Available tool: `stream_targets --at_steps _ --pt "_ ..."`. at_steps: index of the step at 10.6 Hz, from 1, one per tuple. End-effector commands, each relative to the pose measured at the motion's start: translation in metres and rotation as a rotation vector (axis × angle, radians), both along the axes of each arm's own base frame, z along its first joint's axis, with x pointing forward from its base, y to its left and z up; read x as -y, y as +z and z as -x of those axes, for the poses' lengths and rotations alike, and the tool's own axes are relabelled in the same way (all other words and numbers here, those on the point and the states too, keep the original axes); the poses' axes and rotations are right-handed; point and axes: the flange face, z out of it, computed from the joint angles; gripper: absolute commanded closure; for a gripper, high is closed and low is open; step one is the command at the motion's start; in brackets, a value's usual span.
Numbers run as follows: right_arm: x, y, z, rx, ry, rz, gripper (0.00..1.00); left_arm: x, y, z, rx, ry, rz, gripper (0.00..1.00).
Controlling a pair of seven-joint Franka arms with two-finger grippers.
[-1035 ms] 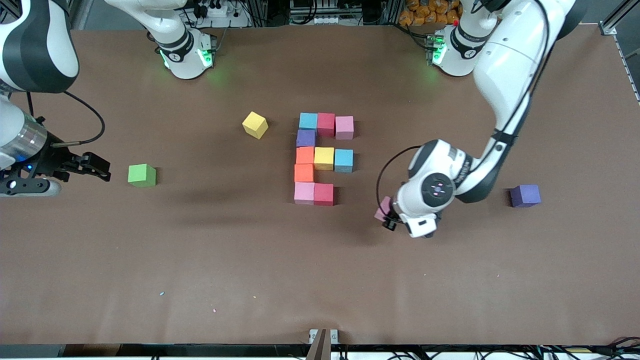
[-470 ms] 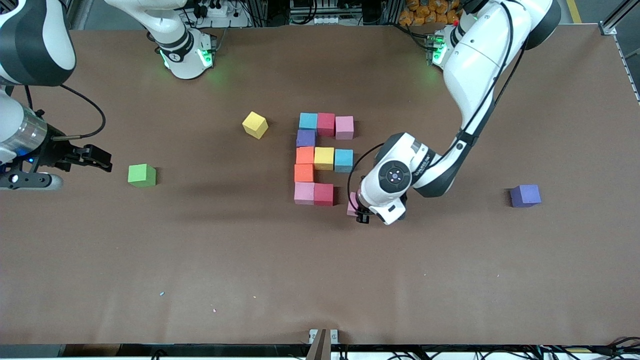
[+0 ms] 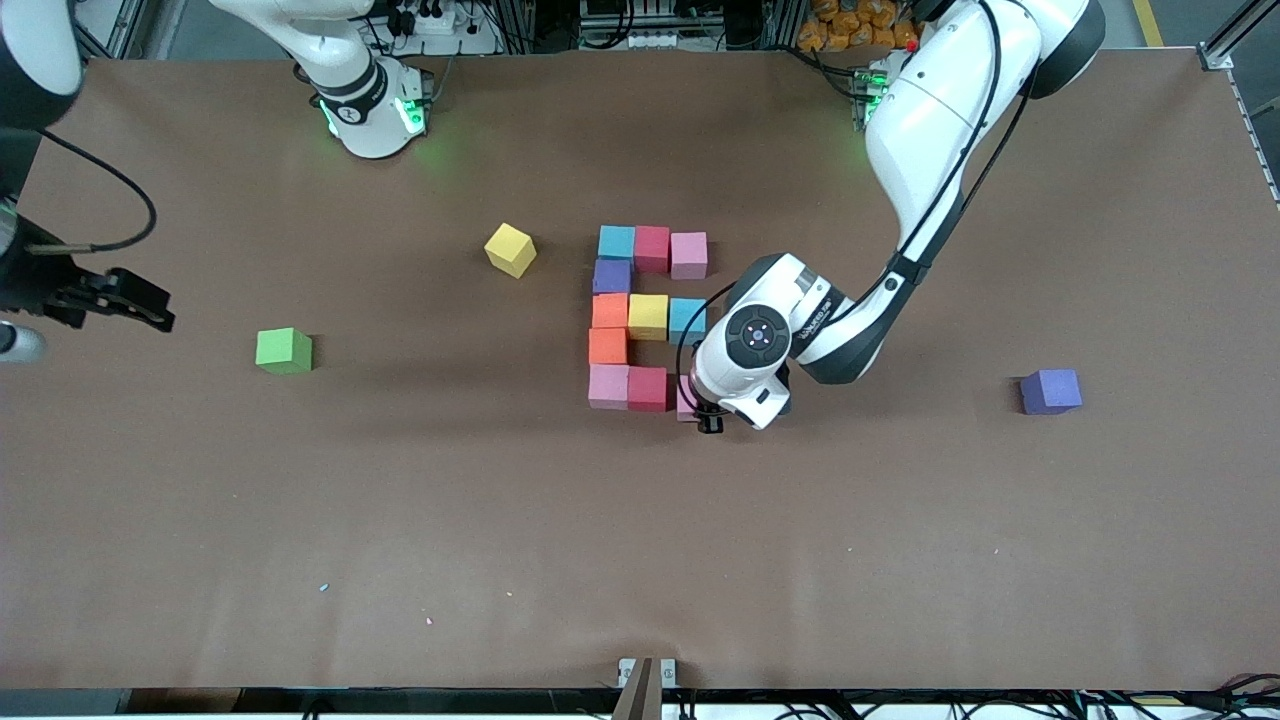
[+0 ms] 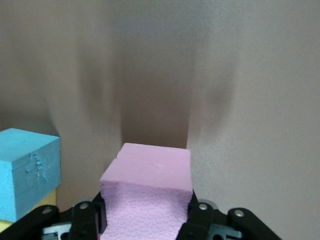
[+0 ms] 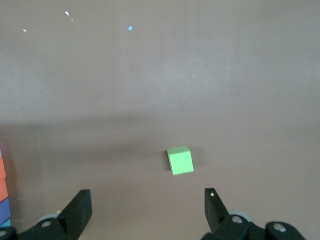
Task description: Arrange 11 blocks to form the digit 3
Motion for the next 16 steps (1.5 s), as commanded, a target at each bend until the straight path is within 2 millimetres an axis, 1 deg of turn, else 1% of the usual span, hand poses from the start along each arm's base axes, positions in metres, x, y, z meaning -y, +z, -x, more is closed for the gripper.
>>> stream_targets --at_steps 1,2,4,5,6,8,10,12,14,15,16 --pt "0.009 -0.005 0.003 -0.059 -0.021 0.014 0.0 0.008 0.0 0.0 0.017 0.022 0.01 1.0" --pt "0.002 -0.015 -0.002 -0.075 -0.021 0.011 0.0 0.009 -0.003 0.001 0.023 0.024 0.016 1.0" --pt "0.012 -0.017 -0.005 -0.07 -0.089 -0.001 0.0 0.013 -0.009 0.005 0.02 0.013 0.011 1.0" --pt "0.014 -0.017 -0.004 -0.069 -0.119 -0.014 0.0 0.012 -0.014 0.005 0.018 0.013 0.004 1.0" --pt "0.012 -0.02 -0.005 -0.075 -0.112 -0.004 0.0 0.016 -0.018 0.008 0.026 -0.003 -0.002 1.0" --pt "0.016 -0.02 -0.005 -0.077 -0.123 -0.016 0.0 0.015 -0.023 0.008 0.034 -0.015 -0.012 1.0" --pt "0.018 -0.016 -0.006 -0.066 -0.126 -0.012 0.0 0.017 -0.025 0.01 0.031 -0.017 -0.012 1.0" --pt "0.017 -0.017 -0.006 -0.071 -0.126 -0.02 0.0 0.021 -0.028 0.014 0.022 -0.018 -0.009 1.0" --pt "0.021 -0.017 -0.005 -0.074 -0.129 -0.01 0.0 0.028 -0.029 0.019 0.021 -0.03 -0.009 1.0" --pt "0.039 -0.011 -0.001 -0.069 -0.152 -0.009 0.0 0.028 -0.029 0.019 0.023 -0.032 -0.011 1.0" --pt "0.067 -0.003 0.008 -0.074 -0.194 -0.027 0.0 0.028 -0.028 0.019 0.024 -0.033 -0.01 1.0"
